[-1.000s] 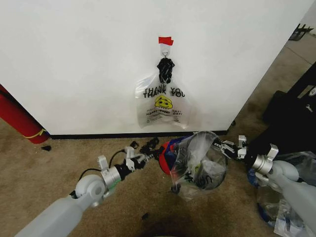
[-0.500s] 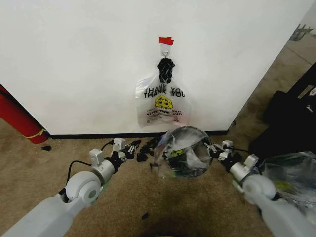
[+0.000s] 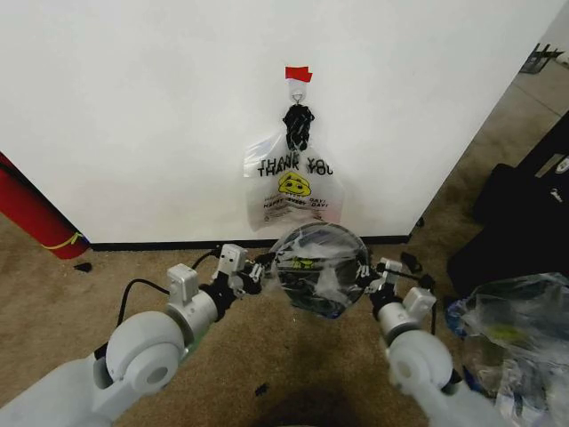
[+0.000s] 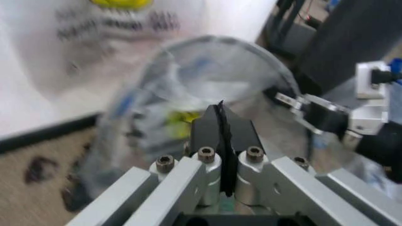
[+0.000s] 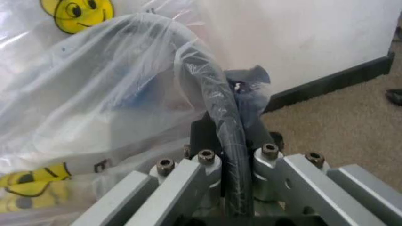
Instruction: Pick up the garbage bag from the wall and place it over the trash bin.
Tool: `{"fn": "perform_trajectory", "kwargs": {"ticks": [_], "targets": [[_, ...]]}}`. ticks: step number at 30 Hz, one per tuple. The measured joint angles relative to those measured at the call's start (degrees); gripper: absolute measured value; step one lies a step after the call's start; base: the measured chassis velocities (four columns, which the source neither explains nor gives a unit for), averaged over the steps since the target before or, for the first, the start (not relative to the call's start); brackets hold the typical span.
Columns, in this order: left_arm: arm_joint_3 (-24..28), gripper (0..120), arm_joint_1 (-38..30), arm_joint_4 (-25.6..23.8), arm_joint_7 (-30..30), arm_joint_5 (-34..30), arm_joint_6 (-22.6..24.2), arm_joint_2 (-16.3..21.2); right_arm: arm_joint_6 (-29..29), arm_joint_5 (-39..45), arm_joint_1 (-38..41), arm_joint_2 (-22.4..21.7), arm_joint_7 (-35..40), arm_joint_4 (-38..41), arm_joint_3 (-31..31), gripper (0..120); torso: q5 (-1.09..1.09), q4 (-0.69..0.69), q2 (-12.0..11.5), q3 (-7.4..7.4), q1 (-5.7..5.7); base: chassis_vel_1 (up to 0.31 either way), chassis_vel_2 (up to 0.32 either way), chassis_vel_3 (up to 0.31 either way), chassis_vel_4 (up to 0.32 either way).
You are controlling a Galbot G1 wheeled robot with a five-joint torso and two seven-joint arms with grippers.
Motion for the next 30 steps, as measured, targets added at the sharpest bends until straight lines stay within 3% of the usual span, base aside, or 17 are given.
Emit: {"fn": "perform_trajectory", "kwargs": {"ticks": [2,9,14,21,26,30], "targets": [[0.04,0,-0.40,-1.66,-2.74,-5.80,3.18,-0.18,1.26,-2.59,0.92,1.11,-0.08,-0.79,-1.78,0,0.03,0.02,0.00,0.00,0.00,0.000,0.000,0.000,0.000],[1.51,0,-4.03,-2.61,-6.61,-12.58,6.79,0.03,3.19,-7.22,2.30,3.78,-1.13,-2.54,-4.42,0,0.02,0.03,0.00,0.00,0.00,0.000,0.000,0.000,0.000],[6.12,0,-9.34,0.12,-10.08,-16.37,7.88,0.50,4.23,-9.64,1.80,5.66,-1.64,-3.38,-4.52,0,0.02,0.01,0.00,0.01,0.00,0.000,0.000,0.000,0.000],[12.65,0,-17.20,5.17,-14.42,-20.46,8.77,-2.01,5.29,-13.62,1.57,6.51,-2.90,-3.97,-3.90,0,0.04,0.02,0.00,0.01,0.01,0.000,0.000,0.000,0.000],[20.66,0,-24.74,10.12,-17.89,-23.41,10.04,-6.13,7.22,-17.98,0.55,7.04,-4.68,-4.34,-2.64,0,0.03,0.00,0.00,0.01,0.01,0.000,0.000,0.000,0.000],[23.64,0,-27.89,13.52,-18.74,-23.76,10.40,-8.70,8.08,-19.75,0.35,7.42,-5.53,-4.42,-2.24,0,0.05,0.01,0.00,0.01,0.01,0.000,0.000,0.000,0.000]]}}
